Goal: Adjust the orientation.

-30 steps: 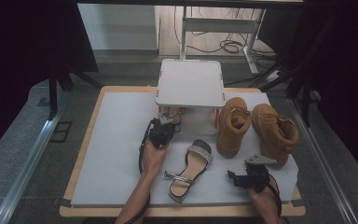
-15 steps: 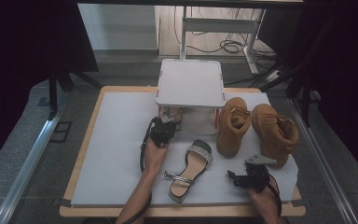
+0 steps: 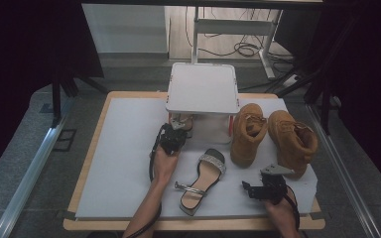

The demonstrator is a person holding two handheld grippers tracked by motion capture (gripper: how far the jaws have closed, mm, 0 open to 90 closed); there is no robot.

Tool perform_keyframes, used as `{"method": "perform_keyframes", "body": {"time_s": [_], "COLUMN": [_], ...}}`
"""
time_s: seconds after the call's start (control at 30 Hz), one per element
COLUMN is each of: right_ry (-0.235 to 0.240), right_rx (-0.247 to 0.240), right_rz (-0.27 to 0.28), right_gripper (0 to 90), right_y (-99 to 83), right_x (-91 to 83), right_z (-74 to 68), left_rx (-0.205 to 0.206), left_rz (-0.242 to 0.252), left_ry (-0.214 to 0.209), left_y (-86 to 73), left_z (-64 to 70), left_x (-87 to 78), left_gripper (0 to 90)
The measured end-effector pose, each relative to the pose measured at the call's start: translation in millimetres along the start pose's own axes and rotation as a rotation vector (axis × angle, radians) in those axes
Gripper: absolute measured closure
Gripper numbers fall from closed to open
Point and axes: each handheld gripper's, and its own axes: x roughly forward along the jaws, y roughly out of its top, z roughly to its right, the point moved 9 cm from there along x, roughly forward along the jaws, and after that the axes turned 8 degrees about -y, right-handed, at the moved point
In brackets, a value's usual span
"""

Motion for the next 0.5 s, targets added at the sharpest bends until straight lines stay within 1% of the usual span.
{"method": "perform_keyframes", "body": {"time_s": [0.03, 0.1, 0.13, 0.17, 0.2, 0.23, 0.27, 0.3, 0.37, 0.4, 0.43, 0.47, 0.5], "right_ry": [0.000, 0.000, 0.001, 0.000, 0.000, 0.000, 0.000, 0.000, 0.000, 0.000, 0.000, -0.001, -0.001], "right_rx": [0.000, 0.000, 0.000, 0.000, 0.000, 0.000, 0.000, 0.000, 0.000, -0.001, 0.000, 0.000, 0.000], "right_rz": [0.000, 0.000, 0.000, 0.000, 0.000, 0.000, 0.000, 0.000, 0.000, 0.000, 0.000, 0.000, 0.000], "right_gripper": [12.9, 12.9, 12.9, 12.9, 12.9, 12.9, 12.9, 12.9, 12.9, 12.9, 12.9, 12.9, 12.9], "right_y": [0.0, 0.0, 0.0, 0.0, 0.0, 0.0, 0.0, 0.0, 0.0, 0.0, 0.0, 0.0, 0.0], "right_x": [0.0, 0.0, 0.0, 0.0, 0.0, 0.0, 0.0, 0.0, 0.0, 0.0, 0.0, 0.0, 0.0], "right_z": [0.0, 0.0, 0.0, 0.0, 0.0, 0.0, 0.0, 0.0, 0.0, 0.0, 0.0, 0.0, 0.0], "left_rx": [0.002, 0.008, 0.009, 0.011, 0.016, 0.027, 0.027, 0.030, 0.031, 0.030, 0.030, 0.022, 0.022], "left_rz": [-0.001, -0.001, -0.004, -0.006, -0.009, -0.017, -0.017, -0.020, -0.027, -0.026, -0.024, -0.020, -0.020], "left_ry": [0.006, 0.013, 0.016, 0.017, 0.019, 0.017, 0.017, 0.016, 0.010, 0.001, -0.007, -0.020, -0.020], "left_y": [-0.2, -0.7, -1.3, -2.2, -3.3, -6.0, -6.0, -7.5, -10.3, -11.6, -12.4, -14.6, -14.6], "left_z": [-0.1, -0.6, -1.0, -1.5, -2.0, -2.3, -2.3, -2.2, -2.5, -2.6, -2.6, -2.7, -2.7], "left_x": [-0.8, -3.2, -4.7, -6.1, -7.8, -11.0, -11.0, -12.3, -14.8, -16.5, -17.7, -20.7, -20.7], "left_gripper": [83.7, 81.9, 79.0, 73.7, 73.7, 65.4, 62.3, 62.3, 54.7, 52.2, 47.7, 45.5, 43.1]}}
